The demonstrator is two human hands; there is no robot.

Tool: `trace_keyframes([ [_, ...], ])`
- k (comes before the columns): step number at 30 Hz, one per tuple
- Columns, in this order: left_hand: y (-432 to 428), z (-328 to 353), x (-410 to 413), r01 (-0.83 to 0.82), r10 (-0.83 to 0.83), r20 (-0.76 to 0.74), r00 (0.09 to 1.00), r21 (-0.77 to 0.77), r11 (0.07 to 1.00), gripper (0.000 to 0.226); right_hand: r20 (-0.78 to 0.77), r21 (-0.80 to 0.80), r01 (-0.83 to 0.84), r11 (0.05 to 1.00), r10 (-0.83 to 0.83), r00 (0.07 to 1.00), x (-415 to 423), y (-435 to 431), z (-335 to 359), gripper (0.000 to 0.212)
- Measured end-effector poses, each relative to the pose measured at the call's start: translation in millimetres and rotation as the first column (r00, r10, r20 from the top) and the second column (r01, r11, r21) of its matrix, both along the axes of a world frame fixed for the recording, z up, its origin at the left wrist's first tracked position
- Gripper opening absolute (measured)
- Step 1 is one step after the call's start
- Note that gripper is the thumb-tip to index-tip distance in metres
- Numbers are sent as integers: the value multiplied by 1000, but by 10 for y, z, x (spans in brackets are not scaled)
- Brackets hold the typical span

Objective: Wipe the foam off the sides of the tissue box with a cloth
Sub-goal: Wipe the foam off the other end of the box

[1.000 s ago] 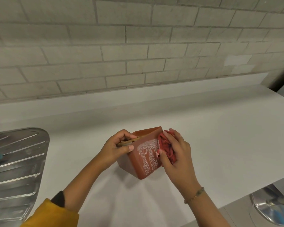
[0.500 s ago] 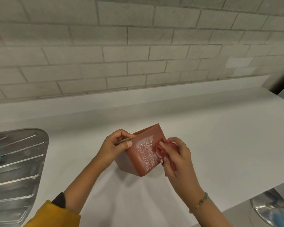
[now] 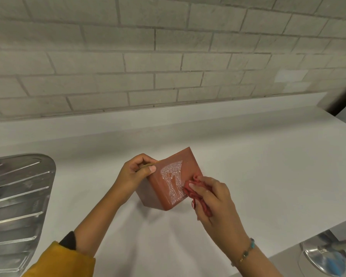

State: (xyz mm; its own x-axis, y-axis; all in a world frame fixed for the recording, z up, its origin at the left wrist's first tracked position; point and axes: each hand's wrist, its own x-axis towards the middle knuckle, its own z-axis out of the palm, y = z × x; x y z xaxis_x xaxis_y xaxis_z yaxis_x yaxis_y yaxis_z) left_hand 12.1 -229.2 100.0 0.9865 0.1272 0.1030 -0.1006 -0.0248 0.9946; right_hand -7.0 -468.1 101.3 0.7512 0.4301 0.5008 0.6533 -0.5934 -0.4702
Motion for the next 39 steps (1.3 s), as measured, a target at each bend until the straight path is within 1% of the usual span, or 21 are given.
trace_keyframes([
  [2, -1, -10, -11, 11, -11, 4, 1000, -1, 1000, 19, 0, 1, 9, 1000, -9, 1000, 51, -63, -6, 34],
  [4, -10, -15, -21, 15, -15, 0, 1000, -7, 1000, 20, -47, 60, 88, 994, -86, 995, 155, -42, 22, 31],
  [6, -27, -16, -23, 15, -15, -5, 1000, -11, 1000, 20, -129, 129, 174, 976, -158, 979, 239, 54, 76, 31],
  [8, -30, -6, -23, 6, -6, -7, 1000, -12, 1000, 20, -136, 156, 196, 968, -175, 975, 268, 179, 129, 32],
  [11, -11, 8, -7, -25, 25, -14, 1000, -1, 1000, 21, -50, 83, 150, 985, -146, 988, 214, 268, 166, 34],
  [13, -6, 12, 2, -32, 32, -16, 999, 8, 999, 18, 1, 34, 91, 995, -91, 996, 143, 219, 136, 35],
  [15, -15, 7, 5, -39, 39, -15, 999, 5, 999, 17, 37, 16, 33, 999, -34, 999, 74, 107, 66, 35],
  [16, -20, 5, 3, -41, 41, -14, 999, 2, 999, 17, 28, 28, 13, 1000, -13, 1000, 52, 47, 31, 34],
  [18, -24, 0, -9, -34, 34, -7, 999, -2, 999, 18, -51, 92, 8, 996, -3, 999, 68, -36, -2, 34],
  [19, -25, -5, -16, -32, 32, -5, 999, -6, 999, 18, -106, 137, 35, 990, -20, 994, 104, -37, 3, 33],
  [22, -36, -11, -38, -21, 21, -1, 1000, -15, 1000, 18, -270, 310, 202, 929, -118, 956, 246, 117, 71, 30],
  [23, -44, -14, -41, -21, 21, 2, 1000, -15, 1000, 19, -276, 332, 252, 909, -162, 947, 278, 192, 110, 29],
  [25, -56, -15, -36, -33, 33, 6, 999, -10, 999, 16, -184, 287, 305, 908, -260, 948, 308, 326, 172, 32],
  [27, -57, -15, -21, -50, 50, -1, 999, -8, 999, 10, -97, 207, 303, 930, -288, 953, 294, 419, 208, 38],
  [30, -64, -27, -7, -79, 79, -4, 997, -12, 997, 11, -8, 96, 266, 959, -266, 964, 225, 442, 198, 38],
  [33, -70, -36, 2, -97, 97, -2, 995, -15, 995, 12, 69, 37, 187, 982, -189, 980, 108, 370, 101, 35],
  [35, -69, -35, -8, -94, 94, 2, 996, -27, 995, 12, 73, 37, 152, 988, -154, 985, 55, 301, 44, 36],
  [36, -71, -33, -20, -87, 88, 6, 996, -33, 996, 13, 51, 54, 152, 987, -155, 987, 60, 272, 45, 36],
  [39, -80, -33, -47, -60, 60, 3, 998, -40, 997, 15, -52, 131, 261, 956, -256, 965, 163, 272, 108, 37],
])
